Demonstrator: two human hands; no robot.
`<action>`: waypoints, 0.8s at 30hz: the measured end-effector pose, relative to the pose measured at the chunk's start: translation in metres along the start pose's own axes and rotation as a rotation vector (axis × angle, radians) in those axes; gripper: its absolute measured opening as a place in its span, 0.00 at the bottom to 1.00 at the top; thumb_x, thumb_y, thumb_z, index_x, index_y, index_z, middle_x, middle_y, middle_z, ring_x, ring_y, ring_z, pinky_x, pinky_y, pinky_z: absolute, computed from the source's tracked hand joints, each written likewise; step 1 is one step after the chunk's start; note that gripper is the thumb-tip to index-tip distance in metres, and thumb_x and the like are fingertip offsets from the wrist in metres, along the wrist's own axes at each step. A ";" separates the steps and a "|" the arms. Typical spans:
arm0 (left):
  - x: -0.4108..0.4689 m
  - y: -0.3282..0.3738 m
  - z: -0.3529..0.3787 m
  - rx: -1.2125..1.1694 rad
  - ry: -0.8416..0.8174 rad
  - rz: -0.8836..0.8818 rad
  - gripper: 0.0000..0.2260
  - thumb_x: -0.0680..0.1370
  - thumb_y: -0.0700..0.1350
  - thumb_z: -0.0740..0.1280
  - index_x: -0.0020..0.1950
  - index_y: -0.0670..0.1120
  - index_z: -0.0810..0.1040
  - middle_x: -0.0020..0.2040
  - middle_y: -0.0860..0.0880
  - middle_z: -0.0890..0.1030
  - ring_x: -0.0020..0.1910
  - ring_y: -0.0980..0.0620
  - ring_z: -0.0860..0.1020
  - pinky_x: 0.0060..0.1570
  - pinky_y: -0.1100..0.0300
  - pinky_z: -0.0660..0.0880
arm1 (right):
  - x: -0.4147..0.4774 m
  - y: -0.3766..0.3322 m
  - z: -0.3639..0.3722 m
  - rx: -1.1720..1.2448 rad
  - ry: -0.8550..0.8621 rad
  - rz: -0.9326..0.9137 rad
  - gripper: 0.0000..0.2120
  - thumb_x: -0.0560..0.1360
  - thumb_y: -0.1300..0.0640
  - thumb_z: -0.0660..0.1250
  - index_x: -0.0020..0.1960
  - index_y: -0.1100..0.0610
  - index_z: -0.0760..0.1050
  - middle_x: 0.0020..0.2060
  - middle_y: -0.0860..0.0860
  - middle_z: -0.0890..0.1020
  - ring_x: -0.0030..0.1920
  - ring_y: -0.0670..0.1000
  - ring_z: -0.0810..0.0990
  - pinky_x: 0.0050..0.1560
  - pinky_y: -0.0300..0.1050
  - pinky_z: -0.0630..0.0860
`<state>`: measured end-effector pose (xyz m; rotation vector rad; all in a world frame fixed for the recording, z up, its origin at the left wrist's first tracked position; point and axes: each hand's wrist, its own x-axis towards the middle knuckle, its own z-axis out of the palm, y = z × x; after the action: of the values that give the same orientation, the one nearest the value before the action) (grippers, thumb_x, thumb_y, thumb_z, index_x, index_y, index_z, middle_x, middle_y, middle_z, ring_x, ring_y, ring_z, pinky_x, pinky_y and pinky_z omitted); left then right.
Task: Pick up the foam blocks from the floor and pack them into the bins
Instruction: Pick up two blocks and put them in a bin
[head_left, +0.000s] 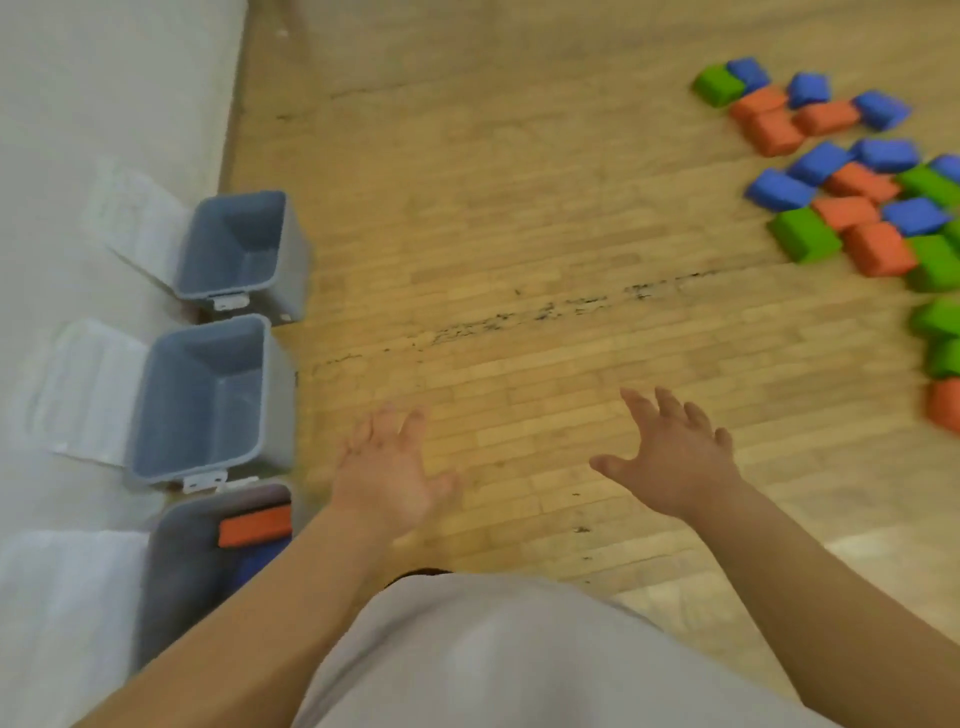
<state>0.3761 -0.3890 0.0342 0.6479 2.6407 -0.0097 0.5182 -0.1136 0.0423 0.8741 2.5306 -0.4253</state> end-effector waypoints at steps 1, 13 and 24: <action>0.011 0.019 -0.009 0.022 -0.004 0.048 0.43 0.74 0.74 0.58 0.82 0.57 0.47 0.83 0.43 0.52 0.81 0.39 0.51 0.78 0.39 0.52 | -0.001 0.017 -0.005 0.030 0.021 0.040 0.47 0.73 0.25 0.61 0.83 0.41 0.43 0.83 0.52 0.46 0.82 0.62 0.47 0.77 0.69 0.52; 0.159 0.186 -0.063 0.181 0.002 0.416 0.43 0.75 0.74 0.58 0.83 0.57 0.47 0.83 0.45 0.52 0.82 0.41 0.49 0.79 0.39 0.49 | 0.036 0.134 -0.056 0.228 0.120 0.390 0.46 0.74 0.26 0.62 0.82 0.41 0.45 0.83 0.52 0.47 0.82 0.62 0.48 0.78 0.69 0.53; 0.408 0.206 -0.177 0.141 0.025 0.377 0.43 0.75 0.75 0.58 0.82 0.57 0.47 0.83 0.44 0.51 0.81 0.40 0.49 0.79 0.40 0.48 | 0.283 0.091 -0.186 0.266 0.120 0.351 0.45 0.74 0.27 0.63 0.82 0.41 0.46 0.83 0.52 0.47 0.82 0.61 0.47 0.78 0.69 0.52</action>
<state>0.0697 -0.0071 0.0514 1.1902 2.5147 -0.0790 0.3211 0.1764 0.0518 1.4536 2.3878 -0.6167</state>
